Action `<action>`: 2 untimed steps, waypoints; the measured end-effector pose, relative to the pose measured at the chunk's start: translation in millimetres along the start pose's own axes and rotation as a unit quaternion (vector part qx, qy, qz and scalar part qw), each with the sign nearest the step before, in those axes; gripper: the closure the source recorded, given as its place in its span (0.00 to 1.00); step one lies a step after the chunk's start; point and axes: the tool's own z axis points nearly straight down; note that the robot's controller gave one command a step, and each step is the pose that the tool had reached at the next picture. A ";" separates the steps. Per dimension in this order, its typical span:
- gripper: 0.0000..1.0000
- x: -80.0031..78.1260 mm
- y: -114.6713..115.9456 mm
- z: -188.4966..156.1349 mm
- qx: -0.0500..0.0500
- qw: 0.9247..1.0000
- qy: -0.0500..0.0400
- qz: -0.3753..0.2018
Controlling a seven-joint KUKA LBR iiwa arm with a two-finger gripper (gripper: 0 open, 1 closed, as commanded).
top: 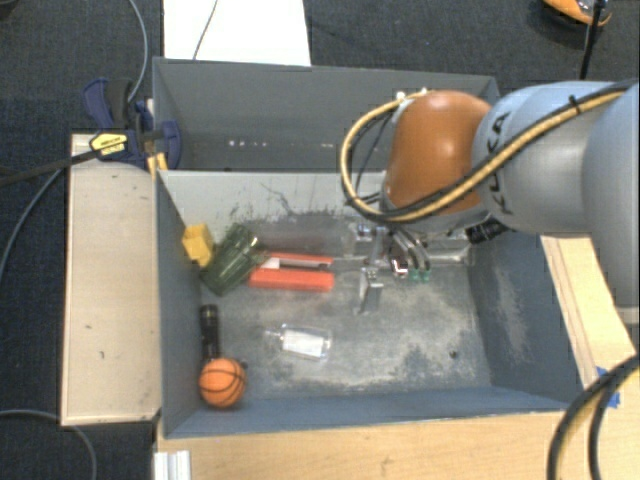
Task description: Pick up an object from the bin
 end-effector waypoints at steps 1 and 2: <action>0.00 -1.7 -0.2 -4.7 0.000 1.000 -0.004 0.000; 0.00 0.5 28.5 28.5 0.000 1.000 -0.006 -0.007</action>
Offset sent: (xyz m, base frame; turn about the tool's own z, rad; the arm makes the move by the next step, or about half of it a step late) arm -0.0083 0.0535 -0.0593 -0.0360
